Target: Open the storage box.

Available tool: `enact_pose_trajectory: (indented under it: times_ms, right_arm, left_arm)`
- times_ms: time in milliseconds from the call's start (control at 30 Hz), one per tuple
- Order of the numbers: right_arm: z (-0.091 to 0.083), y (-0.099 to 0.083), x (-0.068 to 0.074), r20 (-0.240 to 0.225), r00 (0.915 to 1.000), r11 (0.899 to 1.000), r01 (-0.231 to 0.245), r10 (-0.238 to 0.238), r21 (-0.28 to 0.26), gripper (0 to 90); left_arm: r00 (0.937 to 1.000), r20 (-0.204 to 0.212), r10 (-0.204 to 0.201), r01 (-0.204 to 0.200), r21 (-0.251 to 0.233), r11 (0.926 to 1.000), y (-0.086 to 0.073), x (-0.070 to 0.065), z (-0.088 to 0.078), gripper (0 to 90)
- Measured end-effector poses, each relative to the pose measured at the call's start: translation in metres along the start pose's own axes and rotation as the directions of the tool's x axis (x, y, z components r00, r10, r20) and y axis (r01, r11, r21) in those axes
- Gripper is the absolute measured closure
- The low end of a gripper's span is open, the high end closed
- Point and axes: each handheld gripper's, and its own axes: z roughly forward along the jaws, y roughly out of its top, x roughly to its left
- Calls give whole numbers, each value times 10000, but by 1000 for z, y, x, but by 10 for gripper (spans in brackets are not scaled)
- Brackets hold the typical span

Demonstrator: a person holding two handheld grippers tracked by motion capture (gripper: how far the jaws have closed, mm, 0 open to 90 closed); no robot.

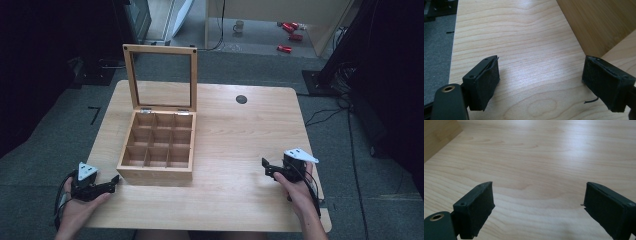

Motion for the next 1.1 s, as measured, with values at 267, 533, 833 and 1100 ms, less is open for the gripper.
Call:
enact_pose_trajectory:
  times_ms: [267,533,833,1100]
  right_arm:
    - [-12,-20,-16,356,9990,9995,-259,252,205,89]
    - [-24,-50,-31,1001,9941,9960,-487,411,746,90]
    - [-38,-65,-33,1532,9882,9931,-234,55,1153,89]
    - [-46,-72,-34,1651,9863,9932,-135,-59,1160,85]
  left_arm:
    - [10000,-2,17,-17,10,10000,0,0,0,151]
    - [10000,7,23,-23,8,10000,-1,0,-1,153]
    - [10000,11,23,-23,6,10000,-1,0,-1,153]
    - [10000,4,14,-14,2,10000,-1,0,-1,153]
